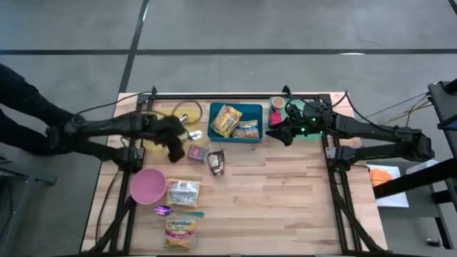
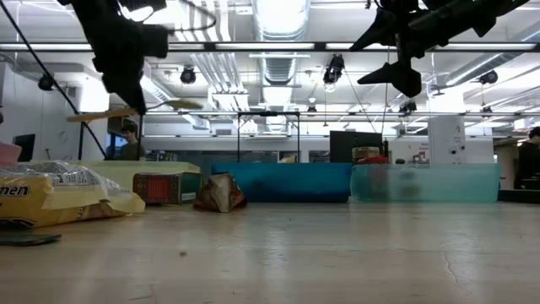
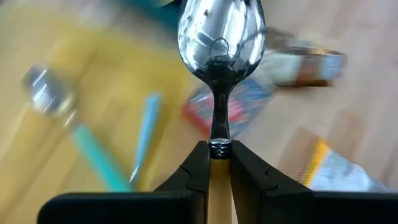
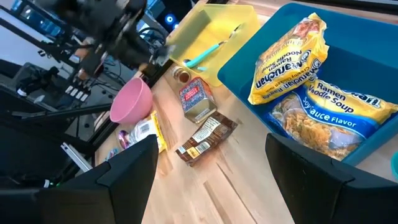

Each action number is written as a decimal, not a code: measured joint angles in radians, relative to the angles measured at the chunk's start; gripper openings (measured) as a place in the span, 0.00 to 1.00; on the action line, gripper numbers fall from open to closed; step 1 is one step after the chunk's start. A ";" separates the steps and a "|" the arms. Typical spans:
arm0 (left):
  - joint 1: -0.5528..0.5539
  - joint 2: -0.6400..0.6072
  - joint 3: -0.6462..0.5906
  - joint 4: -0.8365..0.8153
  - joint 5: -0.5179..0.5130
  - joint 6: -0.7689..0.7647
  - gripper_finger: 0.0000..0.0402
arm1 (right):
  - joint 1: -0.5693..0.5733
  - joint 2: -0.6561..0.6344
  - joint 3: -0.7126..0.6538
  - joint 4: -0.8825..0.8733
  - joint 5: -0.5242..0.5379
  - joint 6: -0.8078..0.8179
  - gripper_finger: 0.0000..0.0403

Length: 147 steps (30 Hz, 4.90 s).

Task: Pick & Place Food Item
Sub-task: Put the yellow spoon into the yellow transparent bin, then put the yellow noodle pack into the blue bin

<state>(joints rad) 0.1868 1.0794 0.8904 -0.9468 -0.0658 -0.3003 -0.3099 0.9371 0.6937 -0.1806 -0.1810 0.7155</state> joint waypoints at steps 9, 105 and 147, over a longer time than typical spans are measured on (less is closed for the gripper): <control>0.275 0.009 0.054 -0.079 -0.021 0.085 0.09 | 0.000 0.000 0.000 0.000 0.000 0.000 0.73; 0.194 0.049 -0.065 0.128 0.295 0.014 0.73 | 0.000 0.000 0.000 -0.002 -0.002 0.034 0.73; -0.245 0.562 0.033 0.322 0.377 0.046 0.73 | 0.034 0.000 0.000 -0.006 -0.003 0.005 0.73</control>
<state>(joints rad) -0.0582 1.6409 0.9230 -0.6247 0.3110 -0.2546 -0.2756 0.9367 0.6933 -0.1869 -0.1844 0.7207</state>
